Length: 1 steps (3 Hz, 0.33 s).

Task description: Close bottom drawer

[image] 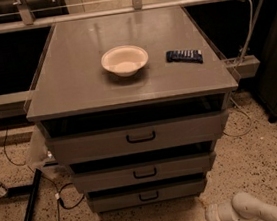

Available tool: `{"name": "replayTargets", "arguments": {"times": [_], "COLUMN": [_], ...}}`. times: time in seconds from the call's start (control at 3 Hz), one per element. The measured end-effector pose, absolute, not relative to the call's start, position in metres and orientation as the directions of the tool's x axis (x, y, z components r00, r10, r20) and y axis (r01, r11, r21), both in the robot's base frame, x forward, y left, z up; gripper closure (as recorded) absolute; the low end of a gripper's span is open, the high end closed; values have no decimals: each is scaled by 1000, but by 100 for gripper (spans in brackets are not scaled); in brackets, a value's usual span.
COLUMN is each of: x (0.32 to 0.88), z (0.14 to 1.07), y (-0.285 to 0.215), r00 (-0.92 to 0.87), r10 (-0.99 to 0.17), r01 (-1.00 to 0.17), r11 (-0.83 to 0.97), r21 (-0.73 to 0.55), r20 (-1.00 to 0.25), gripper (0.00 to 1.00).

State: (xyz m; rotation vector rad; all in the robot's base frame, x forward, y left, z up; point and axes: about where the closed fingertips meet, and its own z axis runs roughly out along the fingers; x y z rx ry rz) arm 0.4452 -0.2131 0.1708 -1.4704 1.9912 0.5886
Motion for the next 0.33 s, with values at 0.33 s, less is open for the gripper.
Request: {"name": "replayTargets", "arguments": {"times": [0.33], "x": [445], "z": [171], "y": [-213], "r00": [-217], "r10": [-696], "r01": [-956], "r11": [292], "r21": [6], "r20": [-684], "gripper": [0]}}
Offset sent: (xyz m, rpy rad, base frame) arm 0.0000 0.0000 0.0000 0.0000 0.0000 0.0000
